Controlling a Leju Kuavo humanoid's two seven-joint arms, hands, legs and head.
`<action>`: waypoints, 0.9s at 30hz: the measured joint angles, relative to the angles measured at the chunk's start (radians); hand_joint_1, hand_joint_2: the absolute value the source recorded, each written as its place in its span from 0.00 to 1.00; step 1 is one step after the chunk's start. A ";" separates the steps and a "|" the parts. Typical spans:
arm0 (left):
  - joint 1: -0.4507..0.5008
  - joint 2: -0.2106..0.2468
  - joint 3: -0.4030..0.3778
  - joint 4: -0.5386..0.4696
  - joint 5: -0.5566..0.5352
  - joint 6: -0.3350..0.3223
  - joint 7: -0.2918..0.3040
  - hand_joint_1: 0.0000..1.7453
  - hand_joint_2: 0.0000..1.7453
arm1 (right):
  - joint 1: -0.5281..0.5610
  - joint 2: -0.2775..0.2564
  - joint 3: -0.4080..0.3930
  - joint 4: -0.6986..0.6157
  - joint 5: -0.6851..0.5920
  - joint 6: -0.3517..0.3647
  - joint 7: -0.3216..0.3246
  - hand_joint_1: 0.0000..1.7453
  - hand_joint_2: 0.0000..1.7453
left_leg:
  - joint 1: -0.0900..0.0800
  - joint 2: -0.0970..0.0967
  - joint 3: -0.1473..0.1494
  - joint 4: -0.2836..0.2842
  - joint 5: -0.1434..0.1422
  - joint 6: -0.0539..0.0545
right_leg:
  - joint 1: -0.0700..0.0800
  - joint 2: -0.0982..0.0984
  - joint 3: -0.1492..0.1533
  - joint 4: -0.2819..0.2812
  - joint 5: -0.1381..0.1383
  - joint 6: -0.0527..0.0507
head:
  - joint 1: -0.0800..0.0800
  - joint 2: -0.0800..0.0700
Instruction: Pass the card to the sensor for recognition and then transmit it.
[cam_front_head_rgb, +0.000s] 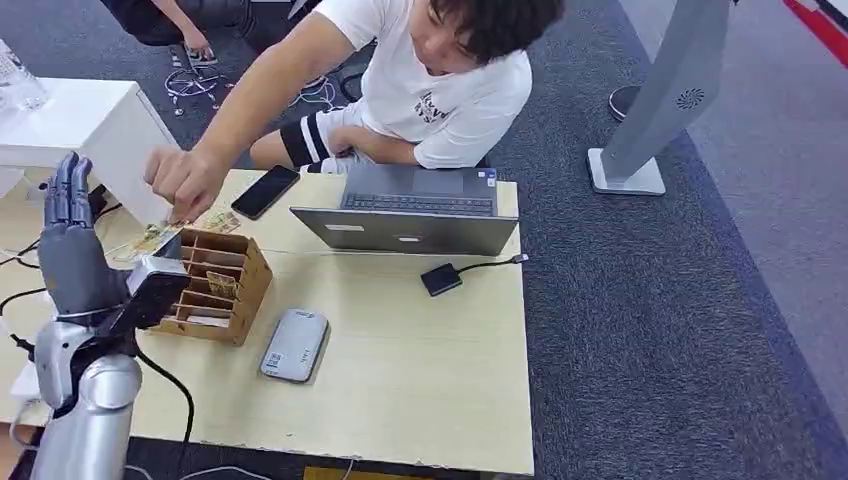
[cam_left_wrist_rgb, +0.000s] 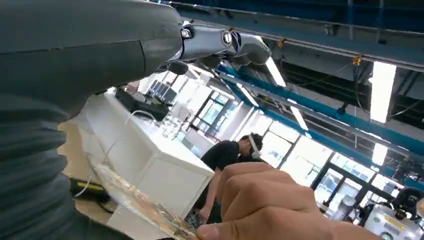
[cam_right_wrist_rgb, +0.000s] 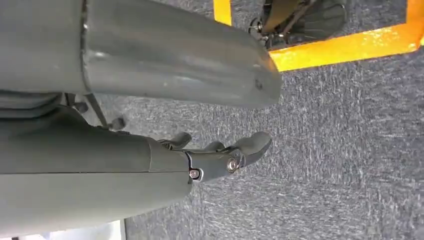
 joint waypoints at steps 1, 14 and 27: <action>-0.018 0.011 -0.015 0.013 -0.021 0.007 0.010 0.64 1.00 | 0.000 0.000 0.005 0.000 0.008 0.000 0.003 0.00 0.00 | 0.000 0.000 0.000 0.000 0.000 0.000 | 0.000 0.000 0.000 0.000 0.000 0.000 | 0.000 0.000; -0.181 0.148 -0.170 0.155 -0.320 0.119 0.149 1.00 1.00 | -0.002 0.003 0.051 0.007 0.099 -0.002 0.042 0.00 0.00 | 0.000 0.000 0.000 0.000 0.001 0.000 | 0.000 0.001 0.000 0.000 0.000 0.000 | 0.000 0.000; -0.201 0.189 -0.205 0.208 -0.303 0.119 0.152 1.00 1.00 | -0.002 0.003 0.059 0.008 0.114 -0.006 0.048 0.00 0.00 | 0.000 0.000 -0.001 0.000 0.001 0.000 | 0.000 0.001 0.000 0.000 0.000 0.000 | 0.000 0.000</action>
